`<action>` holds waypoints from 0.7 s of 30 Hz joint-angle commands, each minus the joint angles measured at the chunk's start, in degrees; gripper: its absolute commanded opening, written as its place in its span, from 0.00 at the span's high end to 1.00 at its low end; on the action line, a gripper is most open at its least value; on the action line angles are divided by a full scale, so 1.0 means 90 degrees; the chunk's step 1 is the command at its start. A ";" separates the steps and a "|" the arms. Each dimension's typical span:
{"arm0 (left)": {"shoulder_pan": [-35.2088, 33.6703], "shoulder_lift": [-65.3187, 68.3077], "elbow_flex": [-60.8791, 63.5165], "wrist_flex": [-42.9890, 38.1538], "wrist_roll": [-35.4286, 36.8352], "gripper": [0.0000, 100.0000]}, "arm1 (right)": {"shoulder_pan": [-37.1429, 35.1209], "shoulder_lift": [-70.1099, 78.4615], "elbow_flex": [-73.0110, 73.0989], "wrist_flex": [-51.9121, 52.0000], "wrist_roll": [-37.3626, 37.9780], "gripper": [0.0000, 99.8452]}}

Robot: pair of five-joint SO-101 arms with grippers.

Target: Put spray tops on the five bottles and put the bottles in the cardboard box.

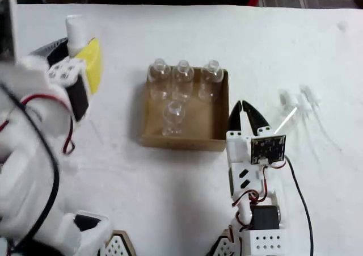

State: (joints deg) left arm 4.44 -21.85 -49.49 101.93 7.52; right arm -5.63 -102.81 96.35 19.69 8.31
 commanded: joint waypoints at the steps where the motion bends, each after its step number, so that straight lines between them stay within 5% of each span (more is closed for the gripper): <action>1: 0.0132 -0.0552 -0.0117 0.0049 -0.0098 0.98 | 0.0034 -0.0034 0.0049 0.0024 0.0078 0.98; 5: 0.0230 -0.1236 0.0156 0.0068 -0.0088 0.98 | 0.0034 -0.0034 0.0049 0.0024 0.0078 0.98; 10: 0.0659 -0.2613 0.2217 -0.0127 -0.0029 0.98 | 0.0024 -0.0034 0.0049 0.0024 0.0078 0.98; 21: 0.0044 -0.5035 0.7473 -0.5118 -0.0020 0.98 | 0.0024 -0.0034 0.0049 0.0024 0.0078 0.98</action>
State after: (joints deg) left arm 6.11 -62.55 0.09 73.36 7.16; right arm -5.63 -102.81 96.35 19.69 8.31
